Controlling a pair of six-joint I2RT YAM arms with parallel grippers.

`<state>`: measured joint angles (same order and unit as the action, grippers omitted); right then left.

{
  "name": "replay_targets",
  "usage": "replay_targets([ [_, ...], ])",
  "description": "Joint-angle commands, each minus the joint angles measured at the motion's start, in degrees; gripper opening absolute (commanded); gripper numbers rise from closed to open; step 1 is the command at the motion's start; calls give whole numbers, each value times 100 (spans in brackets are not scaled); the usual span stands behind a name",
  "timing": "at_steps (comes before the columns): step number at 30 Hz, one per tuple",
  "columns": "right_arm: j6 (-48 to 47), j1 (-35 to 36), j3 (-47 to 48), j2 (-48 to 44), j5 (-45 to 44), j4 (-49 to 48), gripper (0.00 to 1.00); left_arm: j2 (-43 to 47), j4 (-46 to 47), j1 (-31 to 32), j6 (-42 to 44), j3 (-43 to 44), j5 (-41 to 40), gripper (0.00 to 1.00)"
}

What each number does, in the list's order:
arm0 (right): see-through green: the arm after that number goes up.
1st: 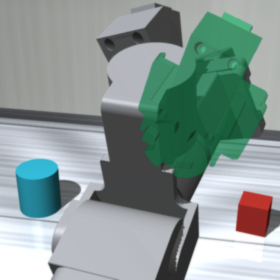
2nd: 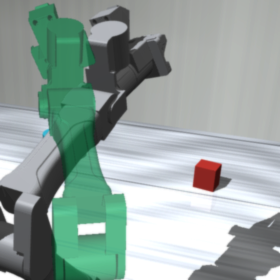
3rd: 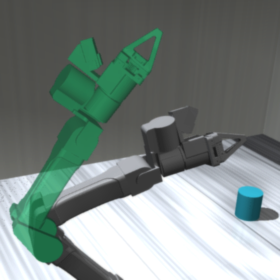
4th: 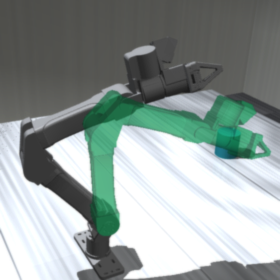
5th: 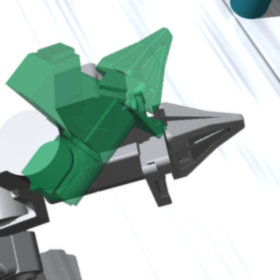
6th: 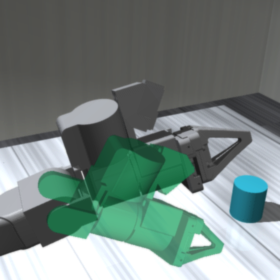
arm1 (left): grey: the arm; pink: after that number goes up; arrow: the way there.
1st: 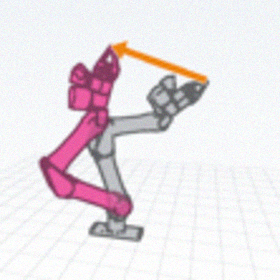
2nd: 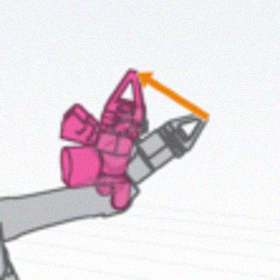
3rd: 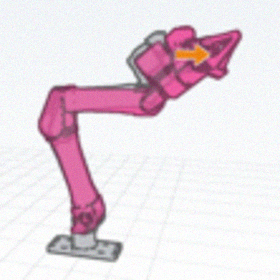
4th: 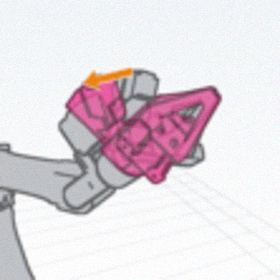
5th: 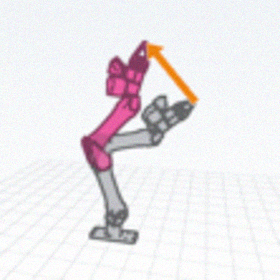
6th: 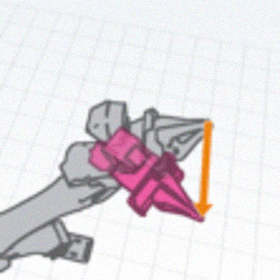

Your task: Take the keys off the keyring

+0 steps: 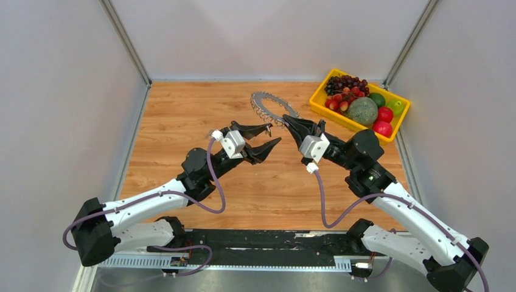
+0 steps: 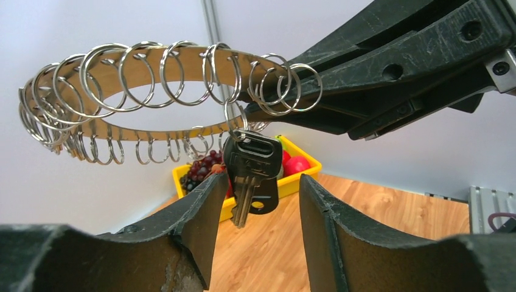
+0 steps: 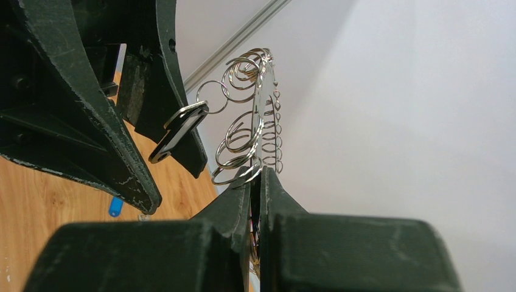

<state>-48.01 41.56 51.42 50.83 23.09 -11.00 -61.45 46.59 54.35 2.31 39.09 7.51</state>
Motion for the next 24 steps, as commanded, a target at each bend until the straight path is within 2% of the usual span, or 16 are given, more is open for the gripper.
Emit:
replay_targets([
  [1,-156,27,91,-149,85,-376,0,138,243,9,85,191,-117,59],
  [6,-139,21,94,-139,64,-376,0,268,153,15,62,172,-258,67],
  [8,-130,23,94,-130,55,-372,0,325,127,11,84,151,-334,73],
  [11,-115,27,99,-115,42,-370,0,431,115,14,119,113,-348,75],
  [15,-71,27,117,-64,35,-367,0,448,114,17,117,104,-217,64],
  [19,-35,23,132,-32,61,-352,0,388,98,28,114,156,-227,48],
  [22,-33,27,137,-29,65,-350,0,321,5,28,148,226,-112,28],
  [24,-33,25,136,-25,56,-342,0,315,-90,26,173,278,-88,20],
])
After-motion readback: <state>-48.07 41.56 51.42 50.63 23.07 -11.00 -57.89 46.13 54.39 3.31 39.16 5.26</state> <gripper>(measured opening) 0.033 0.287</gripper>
